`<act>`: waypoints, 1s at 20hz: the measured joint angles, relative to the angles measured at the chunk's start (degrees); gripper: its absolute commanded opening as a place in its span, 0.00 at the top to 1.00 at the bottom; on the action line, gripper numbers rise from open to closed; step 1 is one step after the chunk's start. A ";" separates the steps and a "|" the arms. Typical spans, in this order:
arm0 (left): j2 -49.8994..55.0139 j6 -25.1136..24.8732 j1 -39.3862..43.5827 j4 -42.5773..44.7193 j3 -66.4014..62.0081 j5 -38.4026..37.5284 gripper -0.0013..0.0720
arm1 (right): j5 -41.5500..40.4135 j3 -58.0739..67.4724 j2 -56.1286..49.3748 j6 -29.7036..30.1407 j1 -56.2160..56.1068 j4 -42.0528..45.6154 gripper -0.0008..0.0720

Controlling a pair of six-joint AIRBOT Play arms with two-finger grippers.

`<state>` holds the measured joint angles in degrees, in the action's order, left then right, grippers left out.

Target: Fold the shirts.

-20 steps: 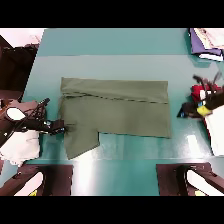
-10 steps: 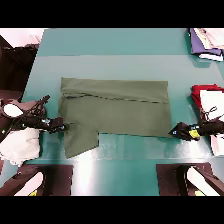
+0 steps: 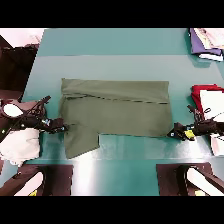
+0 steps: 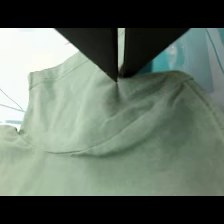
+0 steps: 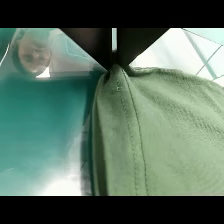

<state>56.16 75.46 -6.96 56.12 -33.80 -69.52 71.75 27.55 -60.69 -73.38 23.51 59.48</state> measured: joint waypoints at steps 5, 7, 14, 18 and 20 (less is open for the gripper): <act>-0.20 -0.72 0.35 0.85 -3.34 -7.87 0.94 | 6.67 5.90 4.98 -0.22 2.10 4.42 0.96; -1.51 -0.74 2.19 0.79 -5.33 -12.72 0.94 | 11.93 9.27 8.35 -1.22 3.26 8.52 0.96; -7.58 1.68 8.66 0.00 -15.54 -17.29 0.94 | 18.67 16.72 15.23 -3.65 3.08 13.99 0.96; -7.69 2.27 9.33 1.29 -19.76 -6.32 0.94 | 14.43 23.02 10.43 -4.61 -3.28 13.11 0.96; -6.16 2.40 9.40 1.99 -20.59 -1.49 0.94 | 11.41 26.56 6.16 -5.60 -6.58 12.94 0.96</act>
<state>50.00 77.87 2.44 58.11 -54.39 -71.00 83.15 54.11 -54.52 -78.98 16.93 72.42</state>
